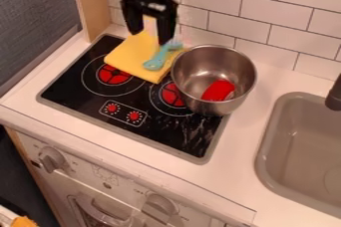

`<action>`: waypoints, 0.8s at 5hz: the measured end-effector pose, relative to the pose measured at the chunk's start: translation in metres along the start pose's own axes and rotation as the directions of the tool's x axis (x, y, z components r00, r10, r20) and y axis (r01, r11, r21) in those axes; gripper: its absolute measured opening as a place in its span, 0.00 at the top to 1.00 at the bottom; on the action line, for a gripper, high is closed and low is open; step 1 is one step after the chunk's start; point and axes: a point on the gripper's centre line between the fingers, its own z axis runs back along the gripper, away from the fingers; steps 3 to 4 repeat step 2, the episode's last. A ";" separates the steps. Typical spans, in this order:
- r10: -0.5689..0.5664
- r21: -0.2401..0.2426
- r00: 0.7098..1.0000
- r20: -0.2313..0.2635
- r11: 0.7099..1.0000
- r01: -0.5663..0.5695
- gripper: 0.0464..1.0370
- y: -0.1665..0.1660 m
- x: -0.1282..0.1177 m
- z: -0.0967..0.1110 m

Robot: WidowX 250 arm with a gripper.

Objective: Put the blue brush on top of the yellow cloth

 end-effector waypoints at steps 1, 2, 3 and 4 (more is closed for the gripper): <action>0.033 -0.012 0.999 0.026 0.999 -0.033 0.04 -0.007 -0.014 0.017; 0.053 0.009 0.998 0.030 0.999 -0.053 0.04 -0.007 -0.024 0.019; 0.053 0.009 0.998 0.030 0.999 -0.053 0.04 -0.007 -0.024 0.019; 0.053 0.009 0.998 0.030 0.999 -0.053 0.04 -0.007 -0.024 0.019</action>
